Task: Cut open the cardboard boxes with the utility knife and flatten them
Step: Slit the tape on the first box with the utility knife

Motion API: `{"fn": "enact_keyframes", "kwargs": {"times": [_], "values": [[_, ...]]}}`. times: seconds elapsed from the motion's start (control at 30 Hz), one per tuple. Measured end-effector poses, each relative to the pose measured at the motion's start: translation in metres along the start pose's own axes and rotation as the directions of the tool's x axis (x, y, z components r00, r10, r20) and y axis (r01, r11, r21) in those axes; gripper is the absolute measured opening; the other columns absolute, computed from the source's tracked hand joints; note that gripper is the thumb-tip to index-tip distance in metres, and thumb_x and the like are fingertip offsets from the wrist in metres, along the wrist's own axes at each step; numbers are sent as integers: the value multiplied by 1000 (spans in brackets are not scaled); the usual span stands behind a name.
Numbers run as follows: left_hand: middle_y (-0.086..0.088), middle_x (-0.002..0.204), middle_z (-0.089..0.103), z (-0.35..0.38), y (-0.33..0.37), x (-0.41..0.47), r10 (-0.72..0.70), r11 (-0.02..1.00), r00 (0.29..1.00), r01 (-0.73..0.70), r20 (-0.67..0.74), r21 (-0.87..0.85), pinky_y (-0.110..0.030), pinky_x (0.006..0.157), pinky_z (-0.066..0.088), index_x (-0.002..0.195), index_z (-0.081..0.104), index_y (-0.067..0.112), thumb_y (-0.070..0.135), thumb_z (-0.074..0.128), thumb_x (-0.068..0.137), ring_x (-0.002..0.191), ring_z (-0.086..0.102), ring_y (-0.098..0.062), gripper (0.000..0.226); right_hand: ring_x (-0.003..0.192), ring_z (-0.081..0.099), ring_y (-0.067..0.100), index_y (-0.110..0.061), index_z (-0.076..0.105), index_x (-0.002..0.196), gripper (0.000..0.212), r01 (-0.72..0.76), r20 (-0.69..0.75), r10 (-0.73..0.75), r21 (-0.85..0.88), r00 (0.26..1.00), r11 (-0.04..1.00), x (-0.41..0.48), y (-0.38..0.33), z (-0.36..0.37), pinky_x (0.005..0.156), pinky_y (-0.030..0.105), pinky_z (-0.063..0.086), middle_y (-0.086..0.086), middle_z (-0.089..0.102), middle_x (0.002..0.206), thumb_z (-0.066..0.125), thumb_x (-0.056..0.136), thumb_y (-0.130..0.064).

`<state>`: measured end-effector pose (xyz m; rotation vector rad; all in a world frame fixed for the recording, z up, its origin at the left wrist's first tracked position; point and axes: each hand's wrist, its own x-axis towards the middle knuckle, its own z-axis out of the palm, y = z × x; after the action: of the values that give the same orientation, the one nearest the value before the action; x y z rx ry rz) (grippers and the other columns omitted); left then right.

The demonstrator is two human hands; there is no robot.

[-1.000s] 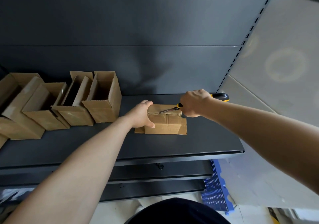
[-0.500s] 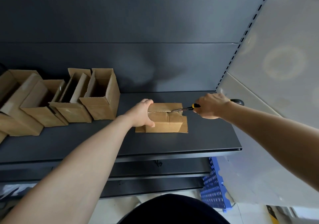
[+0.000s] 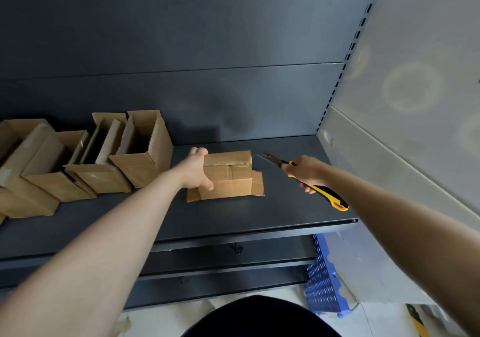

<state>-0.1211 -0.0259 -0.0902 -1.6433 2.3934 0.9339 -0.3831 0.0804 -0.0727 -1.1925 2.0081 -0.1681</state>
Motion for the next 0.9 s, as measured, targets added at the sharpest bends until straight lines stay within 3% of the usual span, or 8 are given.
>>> {"fn": "enact_keyframes", "kwargs": {"times": [0.07, 0.2, 0.33, 0.43, 0.5, 0.57, 0.77, 0.9], "values": [[-2, 144, 22, 4, 1, -3, -15, 998, 999, 13, -34, -65, -33, 95, 41, 145, 23, 15, 28, 84, 68, 126, 39, -23, 99, 54, 52, 24, -9, 53, 92, 30, 62, -15, -62, -36, 998, 997, -1, -11, 5, 50, 28, 47, 12, 54, 69, 39, 98, -35], [-4, 141, 25, 11, 6, -10, -85, 991, 988, 71, -126, -110, -39, 95, 46, 143, 24, 14, 58, 79, 61, 123, 44, -25, 108, 61, 60, 30, -7, 52, 97, 32, 101, -55, -111, -155, 992, 983, 0, -36, 11, 62, 37, 55, 16, 61, 77, 38, 98, -35], [-11, 142, 39, 16, 15, -14, -155, 982, 978, 137, -137, -128, -44, 85, 54, 146, 9, 22, 67, 66, 72, 113, 55, -31, 104, 54, 54, 24, -7, 48, 99, 26, 48, 16, -50, 108, 999, 993, 4, -53, 21, 49, 28, 48, 13, 55, 77, 37, 101, -30], [-14, 129, 51, 16, 29, -17, -169, 945, 985, 151, -36, -292, -37, 67, 61, 149, 2, 25, 63, 66, 76, 81, 69, -25, 104, 55, 54, 22, -7, 48, 108, 28, 42, 84, -58, 181, 995, 983, 6, -62, 26, 55, 30, 51, 12, 57, 93, 37, 101, -31], [-14, 111, 60, 15, 37, -19, -131, 930, 989, 147, 69, -336, -33, 63, 61, 150, -5, 26, 58, 70, 75, 73, 71, -22, 110, 56, 56, 22, -7, 48, 108, 28, 36, 76, -47, 140, 996, 990, 8, -65, 26, 53, 29, 51, 12, 55, 96, 36, 102, -32], [-13, 102, 62, 14, 39, -19, -73, 928, 985, 125, 157, -352, -33, 67, 60, 150, -5, 25, 47, 77, 73, 76, 70, -21, 115, 55, 56, 21, -8, 47, 108, 27, 34, 48, -38, 96, 998, 995, 9, -66, 23, 50, 27, 49, 12, 53, 92, 35, 102, -32], [-6, 133, 43, 16, 36, -14, 15, 980, 991, 12, 132, -200, -33, 84, 52, 144, 21, 12, 24, 79, 74, 107, 52, -19, 91, 60, 61, 21, -12, 47, 112, 24, 1, 94, -22, 213, 995, 977, 13, -57, 17, 54, 30, 54, 9, 50, 90, 39, 101, -32], [-8, 118, 49, 18, 35, -7, 39, 960, 994, -9, 102, -279, -32, 79, 55, 132, 28, 15, 7, 65, 82, 99, 57, -19, 63, 61, 61, 21, -12, 50, 109, 21, 12, 75, -29, 209, 997, 978, 13, -48, 10, 56, 30, 55, 7, 47, 88, 41, 100, -30]]}}
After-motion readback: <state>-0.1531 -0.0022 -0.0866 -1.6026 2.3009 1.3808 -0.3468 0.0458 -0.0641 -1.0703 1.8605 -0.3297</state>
